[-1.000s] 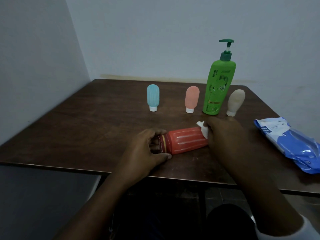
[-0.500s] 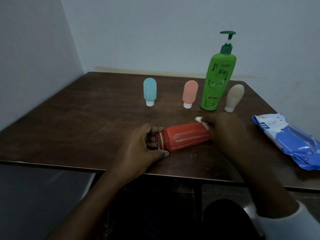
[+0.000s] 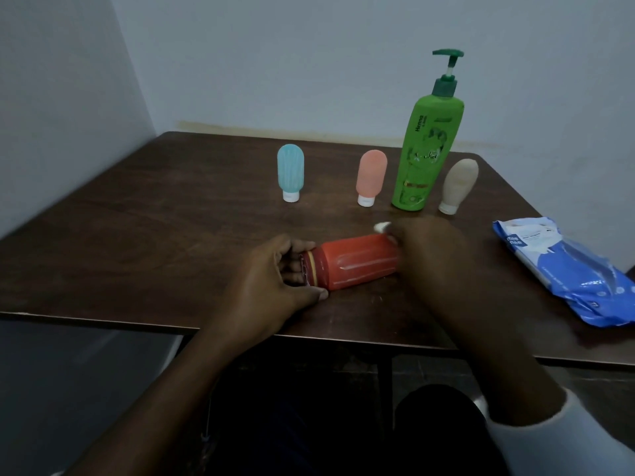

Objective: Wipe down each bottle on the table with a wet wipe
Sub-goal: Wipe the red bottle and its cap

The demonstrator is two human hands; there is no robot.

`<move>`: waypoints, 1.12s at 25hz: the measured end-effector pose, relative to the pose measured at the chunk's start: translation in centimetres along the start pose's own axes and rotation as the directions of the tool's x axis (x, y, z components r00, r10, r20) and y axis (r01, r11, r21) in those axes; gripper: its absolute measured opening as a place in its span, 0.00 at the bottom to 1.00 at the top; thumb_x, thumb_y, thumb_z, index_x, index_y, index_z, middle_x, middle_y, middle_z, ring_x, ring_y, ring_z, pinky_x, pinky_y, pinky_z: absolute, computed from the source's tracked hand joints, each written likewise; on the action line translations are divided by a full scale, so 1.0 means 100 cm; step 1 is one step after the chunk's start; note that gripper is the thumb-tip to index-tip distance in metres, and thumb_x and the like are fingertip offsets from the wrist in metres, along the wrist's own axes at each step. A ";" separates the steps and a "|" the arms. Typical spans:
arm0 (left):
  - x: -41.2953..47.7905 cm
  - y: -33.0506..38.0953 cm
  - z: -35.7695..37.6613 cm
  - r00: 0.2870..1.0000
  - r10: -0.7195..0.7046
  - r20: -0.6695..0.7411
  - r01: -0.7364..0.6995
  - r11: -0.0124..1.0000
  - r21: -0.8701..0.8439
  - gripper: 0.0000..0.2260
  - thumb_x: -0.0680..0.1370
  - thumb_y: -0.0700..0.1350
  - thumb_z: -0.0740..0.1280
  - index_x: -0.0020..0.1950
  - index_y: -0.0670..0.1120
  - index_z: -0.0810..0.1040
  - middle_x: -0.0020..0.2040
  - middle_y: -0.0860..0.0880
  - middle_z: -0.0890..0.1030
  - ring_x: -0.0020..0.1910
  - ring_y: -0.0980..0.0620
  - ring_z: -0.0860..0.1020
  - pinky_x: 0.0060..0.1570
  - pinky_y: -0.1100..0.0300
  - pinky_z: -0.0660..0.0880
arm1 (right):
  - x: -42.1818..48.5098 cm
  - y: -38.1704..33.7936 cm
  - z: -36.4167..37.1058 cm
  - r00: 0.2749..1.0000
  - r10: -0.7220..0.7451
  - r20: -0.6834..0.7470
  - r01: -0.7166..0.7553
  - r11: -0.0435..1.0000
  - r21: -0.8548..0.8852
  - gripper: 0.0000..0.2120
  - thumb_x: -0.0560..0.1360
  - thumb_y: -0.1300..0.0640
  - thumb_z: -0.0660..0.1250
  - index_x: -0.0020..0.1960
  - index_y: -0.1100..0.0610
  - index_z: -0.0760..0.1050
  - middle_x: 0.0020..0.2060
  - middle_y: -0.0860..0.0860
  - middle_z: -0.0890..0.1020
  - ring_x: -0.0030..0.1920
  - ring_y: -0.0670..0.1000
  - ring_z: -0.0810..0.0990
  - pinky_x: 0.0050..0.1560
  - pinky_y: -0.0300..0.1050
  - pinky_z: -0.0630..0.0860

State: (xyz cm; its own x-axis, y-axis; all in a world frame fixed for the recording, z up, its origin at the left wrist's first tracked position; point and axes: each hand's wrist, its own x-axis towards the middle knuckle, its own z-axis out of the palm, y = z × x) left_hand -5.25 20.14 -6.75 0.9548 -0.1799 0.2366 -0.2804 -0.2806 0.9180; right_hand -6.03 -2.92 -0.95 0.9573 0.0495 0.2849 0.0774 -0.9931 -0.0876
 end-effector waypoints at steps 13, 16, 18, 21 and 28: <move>0.001 0.000 0.000 1.000 -0.008 0.011 0.008 1.000 0.018 0.29 0.64 0.36 0.85 0.61 0.51 0.81 0.51 0.49 0.86 0.48 0.50 0.86 0.50 0.57 0.84 | 0.005 0.010 0.001 0.996 0.076 -0.050 -0.075 0.997 0.027 0.20 0.78 0.57 0.66 0.69 0.48 0.74 0.61 0.53 0.80 0.61 0.55 0.77 0.60 0.49 0.72; 0.002 0.002 0.000 1.000 -0.009 0.000 0.009 0.999 0.051 0.28 0.63 0.37 0.85 0.58 0.52 0.82 0.47 0.51 0.86 0.43 0.52 0.86 0.47 0.57 0.84 | -0.001 -0.047 0.010 0.988 -0.154 -0.006 0.154 0.986 0.069 0.25 0.73 0.57 0.69 0.70 0.47 0.72 0.61 0.52 0.79 0.62 0.54 0.75 0.62 0.49 0.71; 0.003 0.004 0.000 1.000 -0.017 0.002 0.016 0.999 0.032 0.25 0.63 0.35 0.84 0.54 0.53 0.82 0.44 0.54 0.87 0.41 0.55 0.85 0.46 0.56 0.83 | 0.001 -0.073 0.013 0.963 -0.266 0.036 0.263 0.962 0.071 0.23 0.71 0.52 0.72 0.65 0.49 0.75 0.58 0.51 0.80 0.59 0.53 0.75 0.59 0.48 0.72; 0.002 0.003 -0.002 0.998 -0.013 0.056 0.011 0.999 0.031 0.26 0.64 0.38 0.85 0.59 0.50 0.83 0.48 0.53 0.87 0.45 0.53 0.86 0.49 0.54 0.84 | 0.008 -0.073 0.009 0.976 -0.216 -0.017 0.217 0.971 0.105 0.13 0.76 0.55 0.67 0.60 0.53 0.79 0.56 0.51 0.82 0.57 0.53 0.76 0.59 0.47 0.69; 0.003 0.002 -0.002 0.999 -0.026 0.034 0.028 0.998 -0.053 0.26 0.65 0.30 0.82 0.59 0.45 0.81 0.48 0.51 0.86 0.44 0.59 0.85 0.45 0.62 0.82 | -0.050 -0.068 0.036 0.940 -0.290 -0.179 0.325 0.922 0.212 0.12 0.71 0.65 0.70 0.53 0.58 0.81 0.47 0.52 0.79 0.44 0.53 0.75 0.41 0.42 0.68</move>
State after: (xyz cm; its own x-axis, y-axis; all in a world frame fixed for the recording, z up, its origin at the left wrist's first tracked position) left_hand -4.95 20.24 -6.45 0.9579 -0.2043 0.2017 -0.2481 -0.2352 0.9398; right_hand -10.37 3.92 -5.20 0.8277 0.3153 0.4643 0.4411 -0.8769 -0.1908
